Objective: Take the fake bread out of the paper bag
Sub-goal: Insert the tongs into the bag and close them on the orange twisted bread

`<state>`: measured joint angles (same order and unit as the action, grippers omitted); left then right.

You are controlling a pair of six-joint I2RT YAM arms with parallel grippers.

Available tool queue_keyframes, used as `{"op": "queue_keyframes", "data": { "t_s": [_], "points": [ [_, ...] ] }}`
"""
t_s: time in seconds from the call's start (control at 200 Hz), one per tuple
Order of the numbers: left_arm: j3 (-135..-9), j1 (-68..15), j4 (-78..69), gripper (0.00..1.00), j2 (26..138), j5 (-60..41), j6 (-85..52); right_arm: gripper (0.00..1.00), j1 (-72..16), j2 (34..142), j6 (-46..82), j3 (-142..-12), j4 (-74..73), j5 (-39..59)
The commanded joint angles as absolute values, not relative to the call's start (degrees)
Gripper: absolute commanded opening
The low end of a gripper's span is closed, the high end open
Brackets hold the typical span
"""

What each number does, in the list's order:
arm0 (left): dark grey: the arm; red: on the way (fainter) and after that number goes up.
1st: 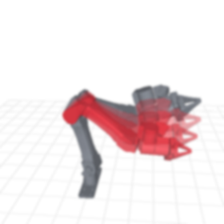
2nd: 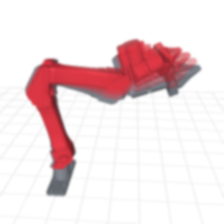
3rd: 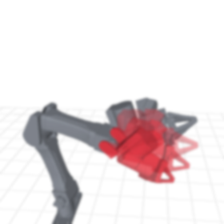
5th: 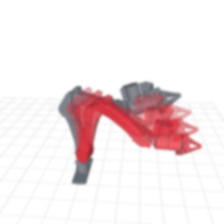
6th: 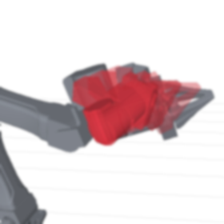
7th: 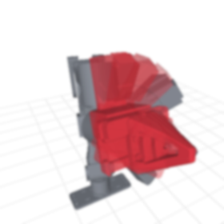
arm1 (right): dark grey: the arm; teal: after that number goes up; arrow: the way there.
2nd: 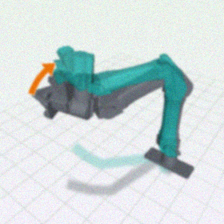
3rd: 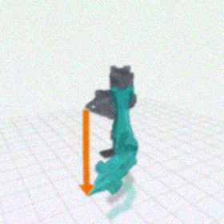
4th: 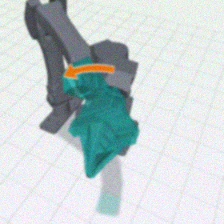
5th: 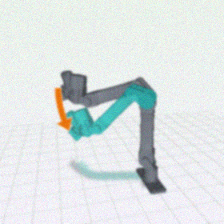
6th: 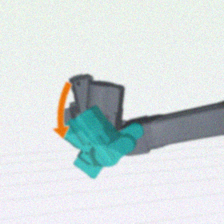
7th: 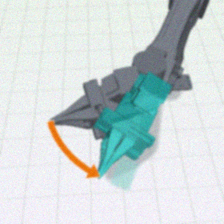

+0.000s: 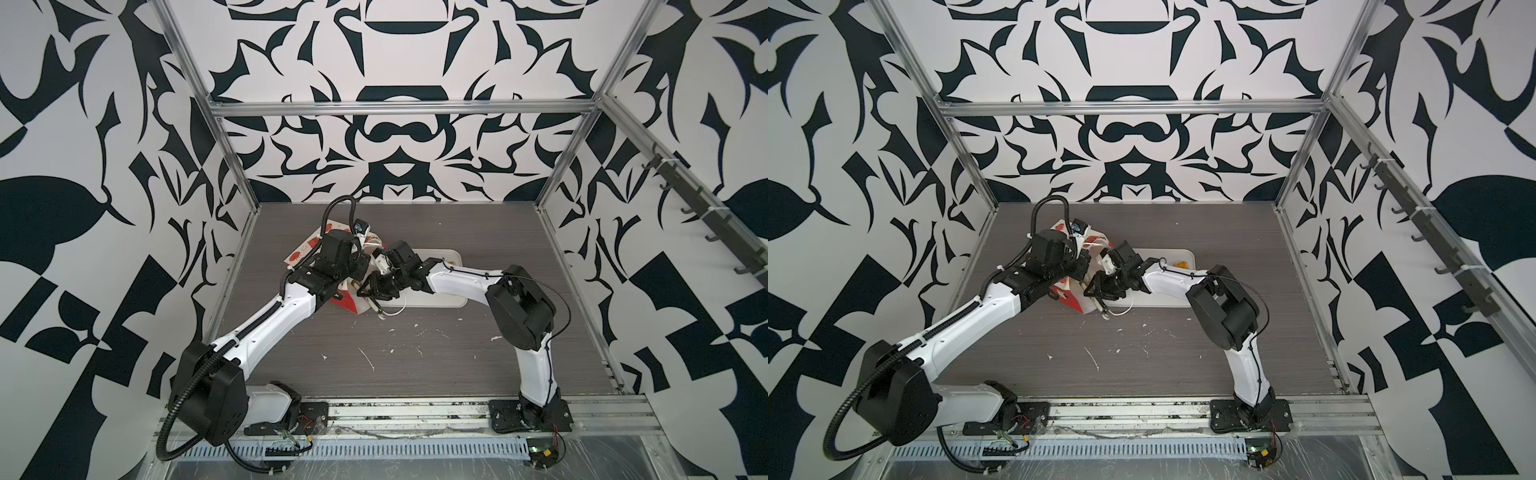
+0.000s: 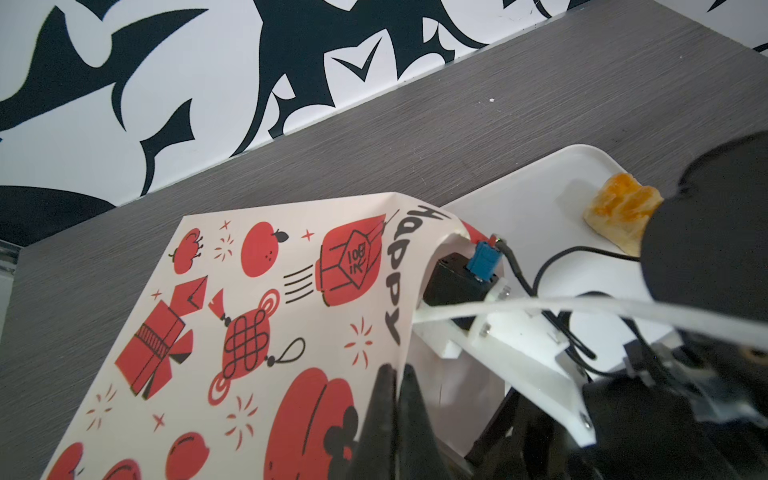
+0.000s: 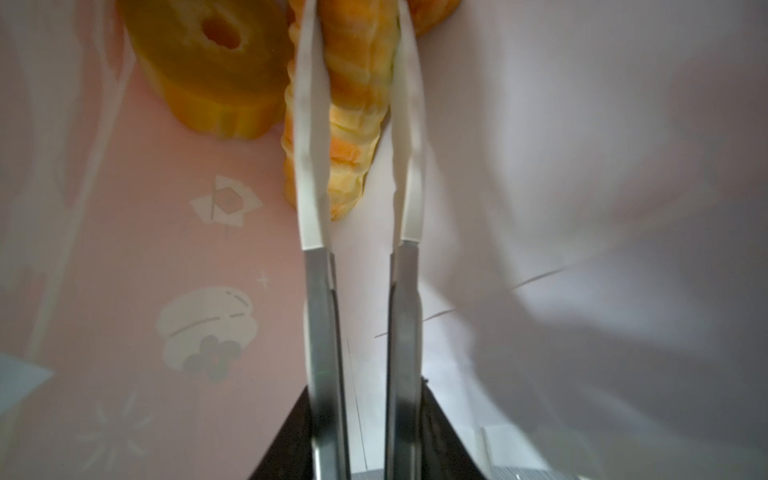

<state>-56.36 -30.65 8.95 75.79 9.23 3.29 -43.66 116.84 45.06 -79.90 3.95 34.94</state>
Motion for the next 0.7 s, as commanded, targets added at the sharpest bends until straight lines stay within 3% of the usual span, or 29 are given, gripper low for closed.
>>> {"op": "queue_keyframes", "data": {
  "t_s": [0.0, 0.23, 0.695],
  "points": [
    [-55.3, -30.9, 6.8, 0.0, 73.5, 8.4, 2.5, 0.28, -43.9, 114.5, 45.4, -81.9, 0.9, 35.3],
    [-54.1, -31.0, 6.4, 0.0, 73.5, 9.0, 2.5, 0.19, -43.9, 109.5, 43.4, -78.3, 2.5, 32.3],
    [-53.3, -31.0, 5.8, 0.0, 73.5, 10.3, 3.0, 0.18, -43.4, 99.9, 39.6, -71.0, 8.4, 28.9]
  ]
}}
